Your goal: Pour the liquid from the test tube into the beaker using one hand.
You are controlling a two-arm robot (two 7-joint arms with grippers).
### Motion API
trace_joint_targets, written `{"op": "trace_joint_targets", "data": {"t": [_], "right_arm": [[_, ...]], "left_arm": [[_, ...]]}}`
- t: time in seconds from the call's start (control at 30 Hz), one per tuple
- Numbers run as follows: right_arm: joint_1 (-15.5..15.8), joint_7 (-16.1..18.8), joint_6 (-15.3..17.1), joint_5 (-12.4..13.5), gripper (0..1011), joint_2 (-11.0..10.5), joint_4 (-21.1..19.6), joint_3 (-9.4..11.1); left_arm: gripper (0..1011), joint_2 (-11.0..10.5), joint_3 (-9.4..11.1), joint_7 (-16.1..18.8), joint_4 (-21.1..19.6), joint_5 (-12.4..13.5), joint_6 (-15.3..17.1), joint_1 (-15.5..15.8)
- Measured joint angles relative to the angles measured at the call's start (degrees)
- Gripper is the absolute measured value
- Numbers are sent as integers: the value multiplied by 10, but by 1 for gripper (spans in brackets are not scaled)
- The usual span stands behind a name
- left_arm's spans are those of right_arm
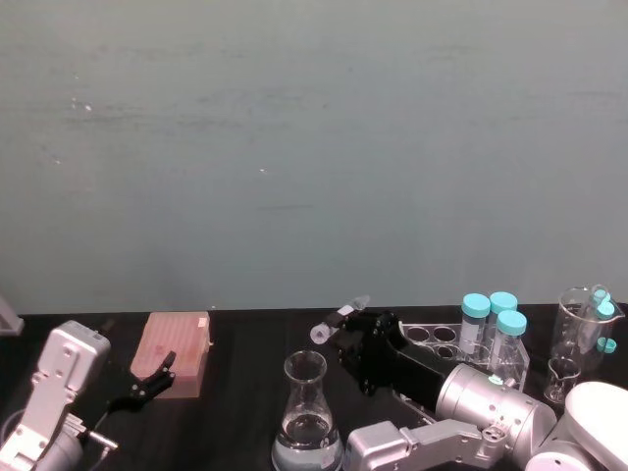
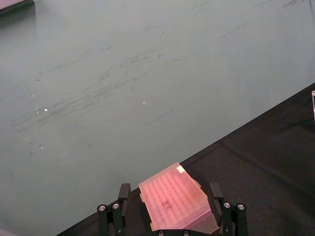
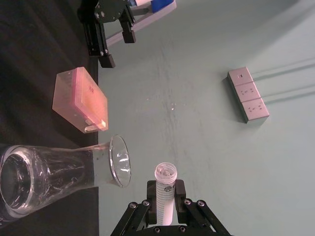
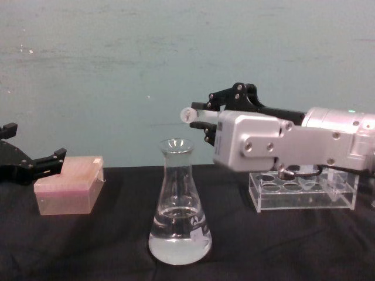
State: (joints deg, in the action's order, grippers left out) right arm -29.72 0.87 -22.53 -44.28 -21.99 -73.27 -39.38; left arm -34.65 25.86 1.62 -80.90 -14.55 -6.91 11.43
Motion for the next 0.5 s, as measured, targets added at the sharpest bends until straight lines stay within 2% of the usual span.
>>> {"op": "trace_joint_targets", "data": {"t": [0.5], "right_arm": [[-8,-28,4,-40,222,-9,0,-21]], "left_arm": [[1000,0,0,0,0,0,0,0]]}}
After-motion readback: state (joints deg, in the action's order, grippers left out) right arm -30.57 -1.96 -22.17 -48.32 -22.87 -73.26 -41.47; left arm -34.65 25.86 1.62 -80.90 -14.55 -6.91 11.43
